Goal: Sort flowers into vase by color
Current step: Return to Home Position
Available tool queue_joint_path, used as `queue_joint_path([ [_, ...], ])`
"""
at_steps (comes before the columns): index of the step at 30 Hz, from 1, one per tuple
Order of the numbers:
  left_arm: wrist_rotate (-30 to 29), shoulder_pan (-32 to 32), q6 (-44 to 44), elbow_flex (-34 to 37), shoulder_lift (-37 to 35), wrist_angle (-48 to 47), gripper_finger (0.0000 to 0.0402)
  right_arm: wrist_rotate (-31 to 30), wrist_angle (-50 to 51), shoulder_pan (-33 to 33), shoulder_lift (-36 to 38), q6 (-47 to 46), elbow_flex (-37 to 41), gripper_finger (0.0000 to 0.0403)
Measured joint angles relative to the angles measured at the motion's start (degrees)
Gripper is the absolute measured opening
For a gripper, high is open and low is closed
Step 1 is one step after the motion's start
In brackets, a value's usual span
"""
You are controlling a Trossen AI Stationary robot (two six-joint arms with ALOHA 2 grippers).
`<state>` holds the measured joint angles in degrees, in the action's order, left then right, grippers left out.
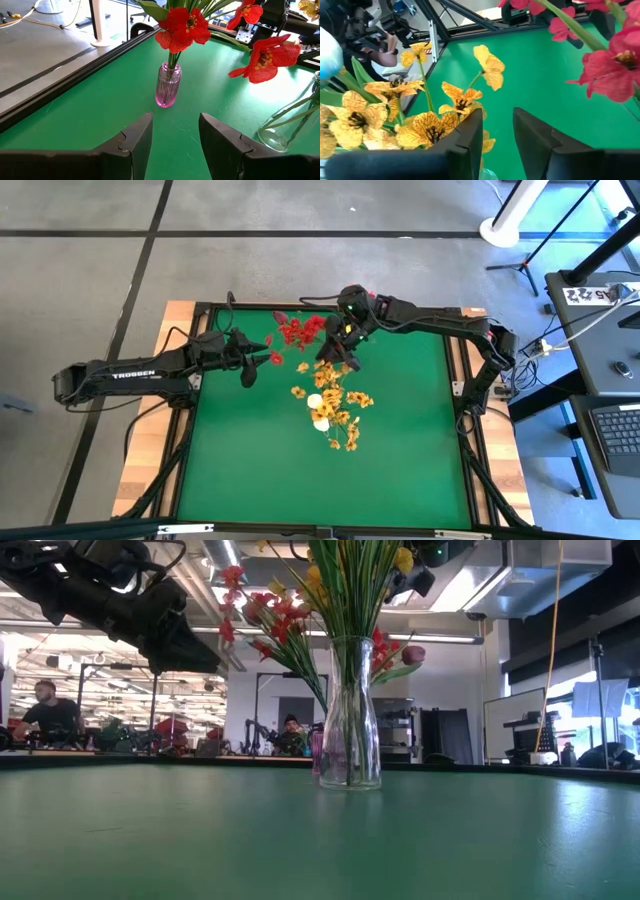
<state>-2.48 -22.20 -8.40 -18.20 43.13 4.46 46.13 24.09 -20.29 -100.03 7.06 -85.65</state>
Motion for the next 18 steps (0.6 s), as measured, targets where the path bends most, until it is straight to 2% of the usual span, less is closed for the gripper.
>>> queue_joint_path([
  [8, 0.0, -0.02, -0.02, 0.0, 0.0, -0.02, 0.0156, 0.96, 1.23, -0.11, 0.0, -1.46, 0.0, 0.0106],
  [18, 0.0, -0.02, -0.02, 0.0, -0.01, -0.08, 0.0156, 2.33, 4.0, -3.32, 0.28, -3.82, -0.63, 0.0106],
])
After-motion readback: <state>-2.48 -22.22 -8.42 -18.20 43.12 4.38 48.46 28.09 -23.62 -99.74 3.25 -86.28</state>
